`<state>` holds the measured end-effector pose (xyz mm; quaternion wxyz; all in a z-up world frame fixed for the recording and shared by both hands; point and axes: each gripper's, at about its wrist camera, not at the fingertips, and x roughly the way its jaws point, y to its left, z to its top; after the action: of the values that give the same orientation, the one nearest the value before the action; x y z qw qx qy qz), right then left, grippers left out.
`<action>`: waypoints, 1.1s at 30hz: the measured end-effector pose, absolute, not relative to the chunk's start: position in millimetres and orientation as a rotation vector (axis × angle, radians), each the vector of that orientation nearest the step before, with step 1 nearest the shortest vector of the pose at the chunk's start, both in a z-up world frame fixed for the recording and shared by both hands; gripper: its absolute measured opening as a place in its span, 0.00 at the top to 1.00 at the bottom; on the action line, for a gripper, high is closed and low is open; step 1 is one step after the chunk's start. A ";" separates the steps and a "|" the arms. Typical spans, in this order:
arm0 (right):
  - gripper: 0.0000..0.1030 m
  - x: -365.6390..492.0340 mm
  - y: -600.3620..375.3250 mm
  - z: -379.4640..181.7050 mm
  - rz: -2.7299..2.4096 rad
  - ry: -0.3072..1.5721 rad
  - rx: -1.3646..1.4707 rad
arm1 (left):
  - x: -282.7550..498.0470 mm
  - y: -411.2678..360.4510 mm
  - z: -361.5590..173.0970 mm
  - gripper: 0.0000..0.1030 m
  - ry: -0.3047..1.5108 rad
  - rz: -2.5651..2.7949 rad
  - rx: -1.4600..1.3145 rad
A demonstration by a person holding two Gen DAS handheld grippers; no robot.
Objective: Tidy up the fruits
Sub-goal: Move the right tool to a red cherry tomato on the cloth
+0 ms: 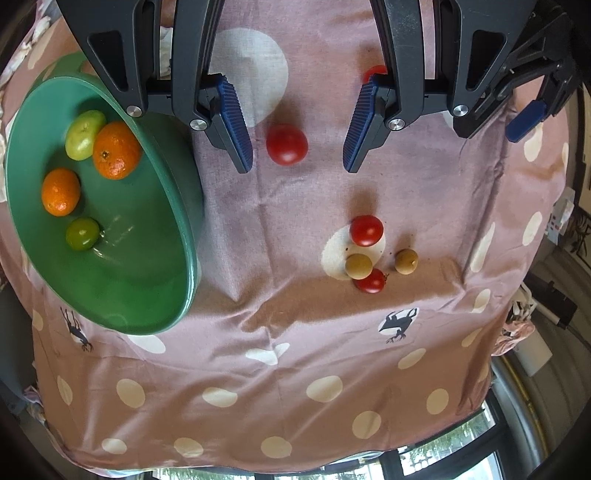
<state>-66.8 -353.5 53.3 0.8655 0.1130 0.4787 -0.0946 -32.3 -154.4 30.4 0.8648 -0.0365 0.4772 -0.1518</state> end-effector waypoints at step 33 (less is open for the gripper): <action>0.50 -69.2 -365.4 47.4 -0.134 1.033 0.325 | -46.2 -192.5 18.6 0.28 1.126 -0.521 -0.063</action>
<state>-69.2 -365.4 47.4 0.8548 0.1548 0.4912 -0.0635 -46.2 -192.5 18.6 0.8132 -0.0295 0.5275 -0.2442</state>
